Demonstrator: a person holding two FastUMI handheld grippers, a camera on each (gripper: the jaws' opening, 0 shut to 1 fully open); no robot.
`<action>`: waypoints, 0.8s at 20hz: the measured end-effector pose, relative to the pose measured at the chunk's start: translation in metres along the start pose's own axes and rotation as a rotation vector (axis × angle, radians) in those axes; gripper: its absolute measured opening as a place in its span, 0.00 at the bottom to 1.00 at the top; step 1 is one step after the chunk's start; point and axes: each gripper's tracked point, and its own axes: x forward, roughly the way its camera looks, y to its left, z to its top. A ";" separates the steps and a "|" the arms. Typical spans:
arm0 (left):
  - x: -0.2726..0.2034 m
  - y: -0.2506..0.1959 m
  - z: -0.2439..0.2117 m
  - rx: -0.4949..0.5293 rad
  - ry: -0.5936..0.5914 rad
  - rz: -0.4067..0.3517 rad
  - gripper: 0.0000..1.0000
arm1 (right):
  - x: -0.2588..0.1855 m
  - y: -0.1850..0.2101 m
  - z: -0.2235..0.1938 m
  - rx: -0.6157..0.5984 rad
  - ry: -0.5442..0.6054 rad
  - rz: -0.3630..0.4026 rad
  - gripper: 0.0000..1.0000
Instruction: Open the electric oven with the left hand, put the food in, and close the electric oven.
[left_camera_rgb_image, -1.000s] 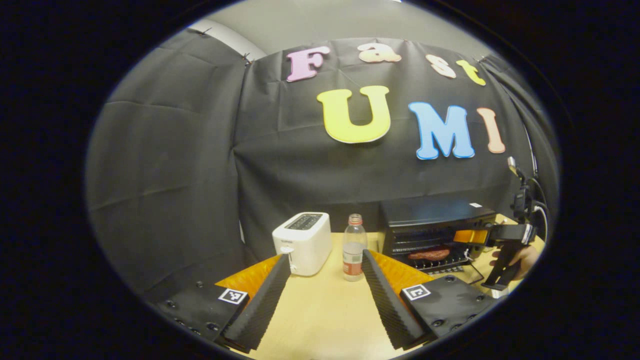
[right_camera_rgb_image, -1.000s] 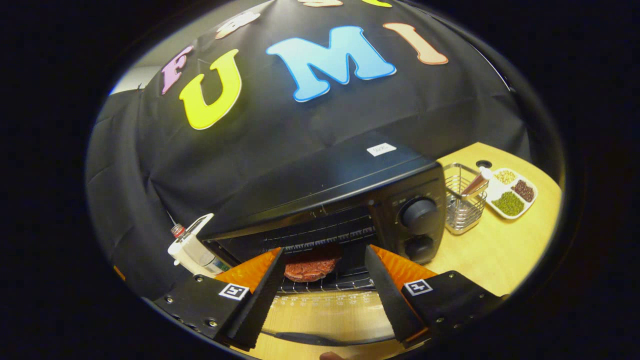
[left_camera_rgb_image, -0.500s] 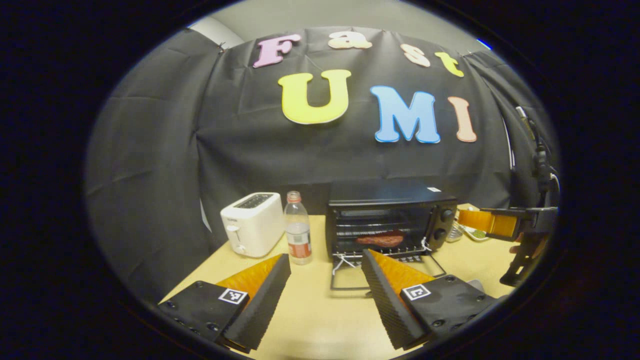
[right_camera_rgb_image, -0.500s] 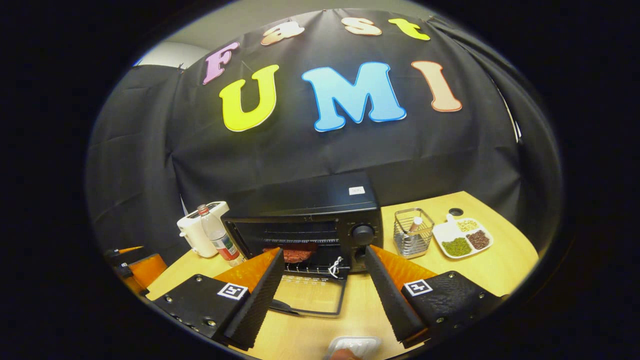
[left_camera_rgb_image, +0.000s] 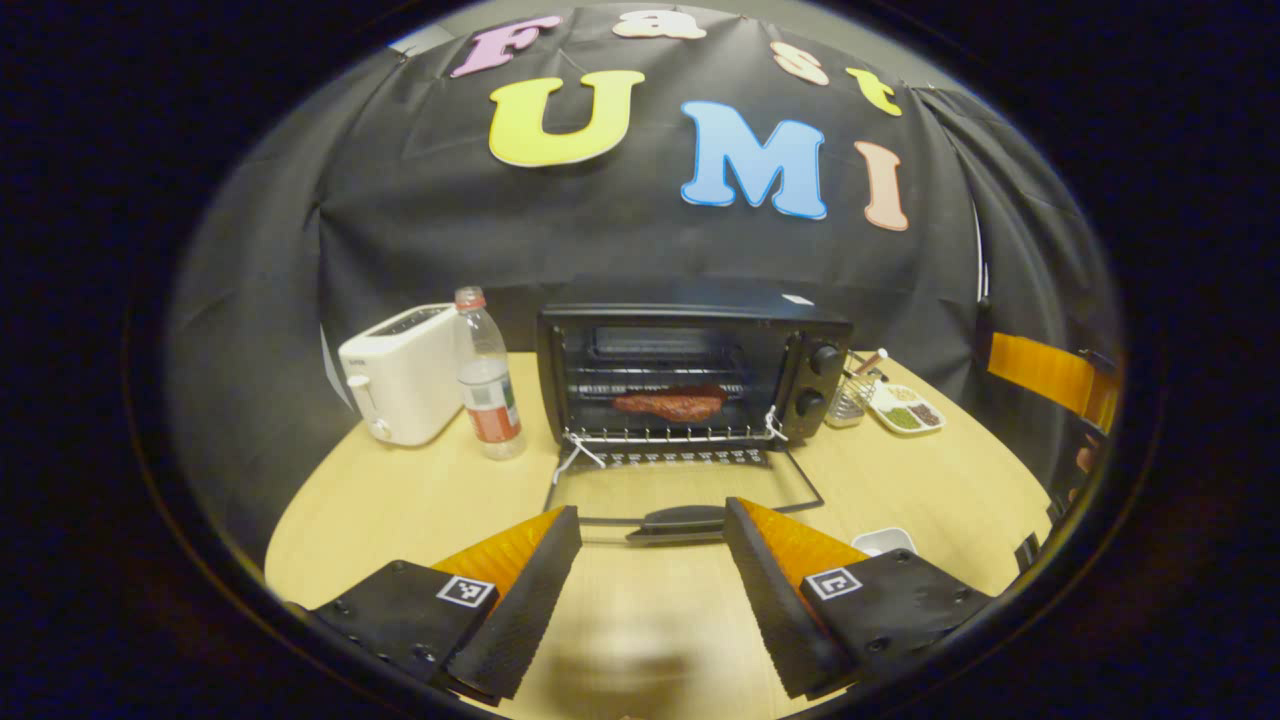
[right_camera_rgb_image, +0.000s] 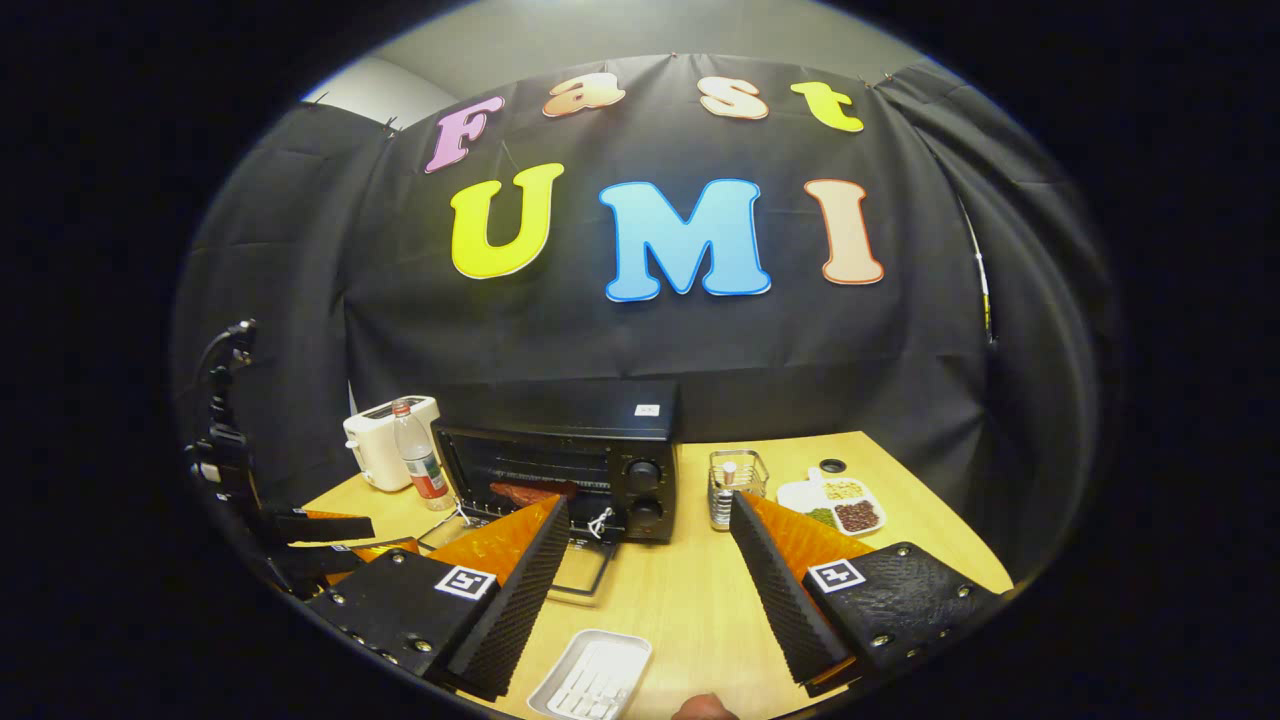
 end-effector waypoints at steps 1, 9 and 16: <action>0.007 -0.004 -0.006 -0.003 0.022 -0.007 1.00 | -0.007 -0.007 -0.001 -0.005 0.004 -0.015 0.98; 0.052 -0.031 -0.052 0.012 0.178 -0.065 1.00 | -0.039 -0.053 -0.006 -0.030 0.028 -0.142 0.98; 0.087 -0.034 -0.079 0.040 0.259 -0.068 0.98 | -0.052 -0.069 -0.001 -0.016 0.031 -0.204 0.98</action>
